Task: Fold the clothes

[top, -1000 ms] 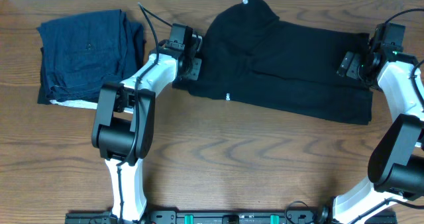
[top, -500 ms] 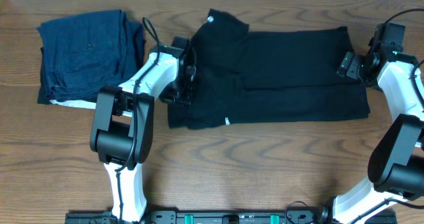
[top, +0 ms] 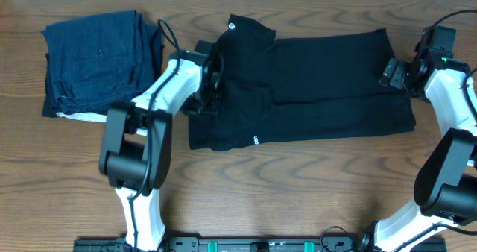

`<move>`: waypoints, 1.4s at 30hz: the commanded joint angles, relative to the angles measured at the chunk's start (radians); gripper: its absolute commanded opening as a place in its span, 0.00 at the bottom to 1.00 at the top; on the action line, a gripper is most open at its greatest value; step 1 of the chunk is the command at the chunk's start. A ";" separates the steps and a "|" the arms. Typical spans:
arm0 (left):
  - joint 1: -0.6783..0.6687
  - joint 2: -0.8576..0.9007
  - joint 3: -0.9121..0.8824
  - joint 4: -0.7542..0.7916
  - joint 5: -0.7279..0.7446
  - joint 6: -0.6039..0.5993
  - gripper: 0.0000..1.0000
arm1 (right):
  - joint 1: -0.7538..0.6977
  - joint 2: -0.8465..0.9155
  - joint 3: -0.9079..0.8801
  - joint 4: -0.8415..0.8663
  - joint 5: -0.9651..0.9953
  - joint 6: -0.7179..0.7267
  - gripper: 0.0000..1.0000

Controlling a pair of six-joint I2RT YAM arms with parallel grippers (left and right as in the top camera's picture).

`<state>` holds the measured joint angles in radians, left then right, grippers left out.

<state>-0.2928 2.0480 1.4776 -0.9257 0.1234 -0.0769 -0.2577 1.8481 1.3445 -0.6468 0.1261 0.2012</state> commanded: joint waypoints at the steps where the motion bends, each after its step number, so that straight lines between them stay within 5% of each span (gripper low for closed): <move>1: -0.002 -0.122 0.053 0.056 -0.012 -0.015 0.17 | -0.004 -0.011 0.003 0.000 -0.003 0.004 0.99; 7: -0.002 -0.159 0.053 0.173 -0.012 -0.015 0.17 | -0.004 -0.011 0.003 0.000 -0.003 0.004 0.99; 21: 0.000 -0.147 0.043 0.157 -0.013 -0.014 0.17 | -0.004 -0.011 0.003 0.075 -0.090 0.037 0.99; 23: 0.000 -0.147 0.043 0.153 -0.013 -0.014 0.17 | -0.004 -0.010 0.001 0.053 -0.105 0.017 0.77; 25: 0.000 -0.146 0.041 0.154 -0.013 -0.014 0.17 | -0.004 -0.010 0.001 0.016 -0.104 0.018 0.99; 27: 0.000 -0.146 0.038 0.155 -0.013 -0.014 0.17 | -0.004 -0.010 0.001 -0.001 -0.104 0.018 0.99; 28: 0.000 -0.146 0.037 0.157 -0.013 -0.014 0.17 | -0.004 -0.010 0.001 -0.003 -0.103 0.015 0.81; 29: 0.000 -0.146 0.036 0.158 -0.013 -0.014 0.17 | -0.004 -0.010 0.001 0.000 -0.099 -0.009 0.47; 31: 0.000 -0.146 0.034 0.170 -0.013 -0.011 0.17 | -0.005 -0.010 0.001 0.004 -0.092 -0.016 0.20; 36: 0.000 -0.140 0.032 0.217 -0.012 -0.011 0.17 | -0.006 -0.009 0.001 0.009 -0.092 -0.016 0.29; 40: 0.000 -0.136 0.032 0.225 -0.012 -0.011 0.17 | -0.010 -0.009 0.001 -0.028 -0.062 -0.015 0.04; 42: 0.000 -0.132 0.032 0.225 -0.012 -0.011 0.17 | -0.016 -0.005 0.000 -0.042 -0.063 -0.020 0.01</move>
<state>-0.2928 1.8965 1.5158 -0.7010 0.1234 -0.0822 -0.2588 1.8481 1.3441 -0.6796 0.0433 0.1905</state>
